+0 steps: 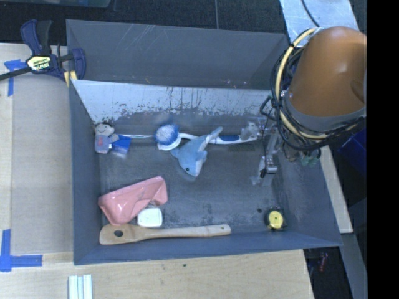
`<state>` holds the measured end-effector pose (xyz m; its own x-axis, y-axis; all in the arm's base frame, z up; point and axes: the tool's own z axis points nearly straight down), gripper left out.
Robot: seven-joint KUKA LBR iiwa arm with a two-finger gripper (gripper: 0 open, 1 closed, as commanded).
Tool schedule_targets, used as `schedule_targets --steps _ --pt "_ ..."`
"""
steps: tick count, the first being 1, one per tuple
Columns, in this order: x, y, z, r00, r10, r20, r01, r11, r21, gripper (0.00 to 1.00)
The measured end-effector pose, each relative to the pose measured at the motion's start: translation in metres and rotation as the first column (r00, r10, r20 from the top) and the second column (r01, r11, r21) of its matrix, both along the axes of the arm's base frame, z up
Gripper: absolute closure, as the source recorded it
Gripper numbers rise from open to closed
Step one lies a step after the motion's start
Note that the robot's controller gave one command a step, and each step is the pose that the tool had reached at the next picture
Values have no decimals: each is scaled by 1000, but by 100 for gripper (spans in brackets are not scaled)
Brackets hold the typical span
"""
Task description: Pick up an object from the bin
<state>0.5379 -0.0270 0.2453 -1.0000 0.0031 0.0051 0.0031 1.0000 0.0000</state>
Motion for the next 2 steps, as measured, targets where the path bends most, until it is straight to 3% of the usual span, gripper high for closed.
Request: schedule_targets --steps 1,2 --pt "1 0 5 1000 1 9 -1 1000 0 0" --pt "61 40 -117 986 164 13 -164 987 -2 0"
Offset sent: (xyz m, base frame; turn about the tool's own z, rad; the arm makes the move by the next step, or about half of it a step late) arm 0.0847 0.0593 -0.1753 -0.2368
